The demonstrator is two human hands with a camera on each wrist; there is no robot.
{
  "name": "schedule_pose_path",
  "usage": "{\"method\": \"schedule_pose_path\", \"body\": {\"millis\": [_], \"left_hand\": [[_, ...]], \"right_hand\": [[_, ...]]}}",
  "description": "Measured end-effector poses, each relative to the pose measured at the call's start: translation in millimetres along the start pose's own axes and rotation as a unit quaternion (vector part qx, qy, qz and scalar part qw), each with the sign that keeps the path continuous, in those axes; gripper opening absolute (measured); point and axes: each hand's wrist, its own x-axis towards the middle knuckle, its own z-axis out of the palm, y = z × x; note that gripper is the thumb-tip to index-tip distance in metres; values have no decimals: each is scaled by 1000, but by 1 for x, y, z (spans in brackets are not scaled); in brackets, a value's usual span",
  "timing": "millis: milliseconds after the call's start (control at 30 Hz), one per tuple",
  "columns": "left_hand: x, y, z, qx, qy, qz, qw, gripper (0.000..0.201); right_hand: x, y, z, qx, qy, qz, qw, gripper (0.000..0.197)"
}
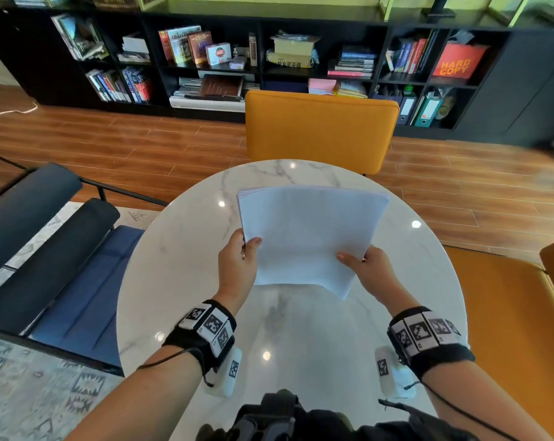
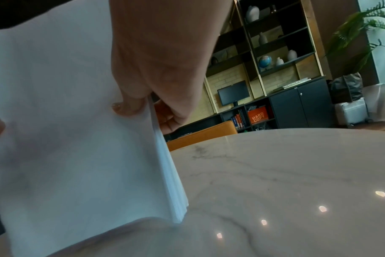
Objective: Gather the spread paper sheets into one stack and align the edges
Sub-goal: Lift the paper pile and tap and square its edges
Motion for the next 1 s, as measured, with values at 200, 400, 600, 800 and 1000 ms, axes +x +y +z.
{"method": "schedule_pose_path", "body": {"millis": [200, 400, 600, 800, 1000], "left_hand": [[3, -7, 3, 7, -39, -28, 999, 14], [-2, -32, 5, 43, -111, -41, 992, 19], [-8, -50, 10, 72, -120, -47, 989, 13], [-7, -50, 10, 71, -113, -46, 990, 14], [-7, -38, 8, -25, -121, -97, 988, 11]], "right_hand": [[0, 15, 6, -37, -25, 43, 998, 24], [-3, 26, 9, -110, -23, 61, 992, 27], [-10, 31, 13, -126, -14, 70, 989, 29], [-9, 25, 10, -95, -26, 69, 993, 26], [-11, 26, 4, -22, -52, 61, 997, 12]]}}
